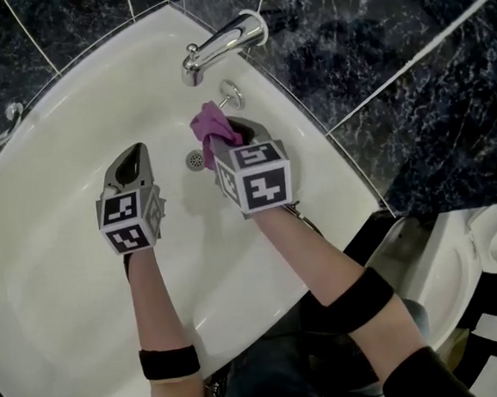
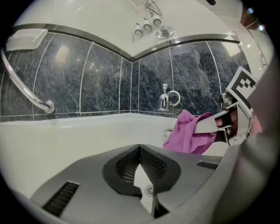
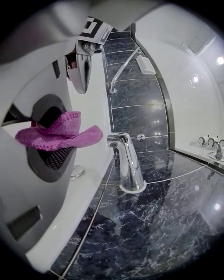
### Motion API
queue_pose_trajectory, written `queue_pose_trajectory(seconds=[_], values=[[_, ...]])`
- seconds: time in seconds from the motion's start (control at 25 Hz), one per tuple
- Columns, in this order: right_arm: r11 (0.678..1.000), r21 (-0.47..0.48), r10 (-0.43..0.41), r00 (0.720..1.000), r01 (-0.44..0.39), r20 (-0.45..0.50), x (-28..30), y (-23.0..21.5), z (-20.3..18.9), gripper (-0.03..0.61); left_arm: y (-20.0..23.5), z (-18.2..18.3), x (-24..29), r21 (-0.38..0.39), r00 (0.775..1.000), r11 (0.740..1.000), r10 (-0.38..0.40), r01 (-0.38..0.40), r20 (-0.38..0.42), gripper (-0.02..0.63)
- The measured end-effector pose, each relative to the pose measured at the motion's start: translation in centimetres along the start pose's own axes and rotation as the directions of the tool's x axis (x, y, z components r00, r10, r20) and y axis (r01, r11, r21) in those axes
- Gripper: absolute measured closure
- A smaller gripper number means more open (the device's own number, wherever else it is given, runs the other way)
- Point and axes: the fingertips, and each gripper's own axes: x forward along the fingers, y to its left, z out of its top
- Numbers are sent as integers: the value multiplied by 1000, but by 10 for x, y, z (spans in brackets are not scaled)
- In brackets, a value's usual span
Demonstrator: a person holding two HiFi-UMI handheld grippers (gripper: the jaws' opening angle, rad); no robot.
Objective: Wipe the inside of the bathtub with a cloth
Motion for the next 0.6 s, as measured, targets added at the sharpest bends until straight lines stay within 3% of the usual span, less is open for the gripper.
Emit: queue_pose_trajectory(seconds=[0.2, 0.28, 0.4, 0.6], values=[[1000, -9, 25, 999, -25, -41, -27, 5, 1, 489, -16, -13, -3, 92, 1000, 996, -1, 2, -13, 614], [998, -36, 42, 999, -42, -19, -38, 4, 22, 489, -25, 10, -11, 102, 1000, 995, 2, -3, 12, 614], [998, -57, 33, 999, -32, 7, -63, -7, 55, 489, -38, 62, -42, 73, 998, 997, 9, -13, 57, 614], [990, -126, 65, 998, -62, 20, -112, 10, 87, 489, -12, 91, -106, -22, 998, 998, 57, -57, 5, 614]])
